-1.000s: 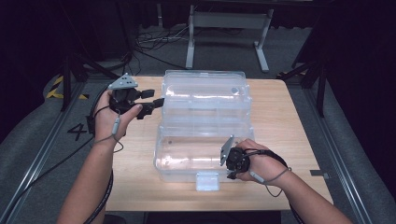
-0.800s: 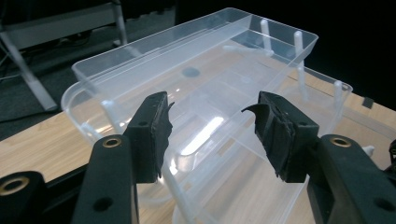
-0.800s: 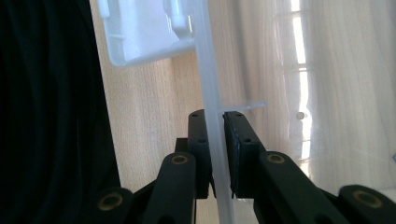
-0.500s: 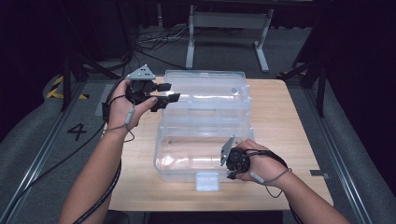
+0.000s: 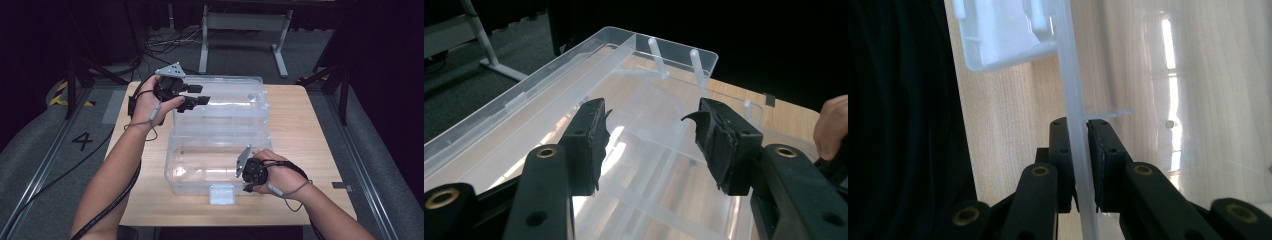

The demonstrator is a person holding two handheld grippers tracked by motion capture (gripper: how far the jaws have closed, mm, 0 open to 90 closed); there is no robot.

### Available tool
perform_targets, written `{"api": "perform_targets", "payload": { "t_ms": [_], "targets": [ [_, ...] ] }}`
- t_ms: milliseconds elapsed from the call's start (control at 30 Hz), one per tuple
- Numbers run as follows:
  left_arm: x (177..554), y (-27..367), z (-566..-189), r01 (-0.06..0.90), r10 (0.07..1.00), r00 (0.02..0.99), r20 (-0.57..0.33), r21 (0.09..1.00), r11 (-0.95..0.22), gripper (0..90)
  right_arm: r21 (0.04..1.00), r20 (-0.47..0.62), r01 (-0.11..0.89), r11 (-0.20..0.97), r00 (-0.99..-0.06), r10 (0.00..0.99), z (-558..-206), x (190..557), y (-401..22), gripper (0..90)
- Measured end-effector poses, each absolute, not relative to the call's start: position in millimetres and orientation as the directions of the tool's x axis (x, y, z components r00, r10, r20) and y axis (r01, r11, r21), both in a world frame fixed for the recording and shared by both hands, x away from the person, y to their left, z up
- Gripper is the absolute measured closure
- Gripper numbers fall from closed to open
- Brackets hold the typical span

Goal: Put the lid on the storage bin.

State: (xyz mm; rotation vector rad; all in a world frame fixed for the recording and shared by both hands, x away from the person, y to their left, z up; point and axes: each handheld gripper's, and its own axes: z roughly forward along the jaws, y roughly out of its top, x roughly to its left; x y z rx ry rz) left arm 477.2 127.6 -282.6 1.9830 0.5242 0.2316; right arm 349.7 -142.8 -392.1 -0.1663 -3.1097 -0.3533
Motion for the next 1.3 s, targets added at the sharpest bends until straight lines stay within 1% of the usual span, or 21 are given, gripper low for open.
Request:
{"api": "perform_targets", "payload": {
  "t_ms": [267, 533, 1033, 1167, 1300],
  "targets": [
    [490, 121, -289, 0.298, 0.489, 0.869, -0.078, 0.871, -0.391, 46.8, 0.231, 0.024, 0.117, 0.966, -0.993, 0.115, -392, 349, -143, 81.8],
    [496, 113, -294, 0.304, 0.472, 0.877, -0.088, 0.862, -0.405, 47.1, 0.232, 0.024, 0.118, 0.966, -0.993, 0.115, -392, 349, -144, 81.8],
    [490, 97, -310, 0.307, 0.416, 0.903, -0.108, 0.840, -0.447, 48.3, 0.241, 0.020, 0.119, 0.963, -0.993, 0.118, -393, 348, -145, 81.7],
    [490, 92, -313, 0.308, 0.403, 0.908, -0.112, 0.832, -0.462, 49.9, 0.243, 0.019, 0.119, 0.963, -0.993, 0.118, -393, 348, -145, 81.7],
    [490, 88, -315, 0.287, 0.394, 0.915, -0.085, 0.825, -0.487, 54.2, 0.244, 0.019, 0.116, 0.963, -0.993, 0.115, -393, 348, -145, 81.7]
  ]
}}
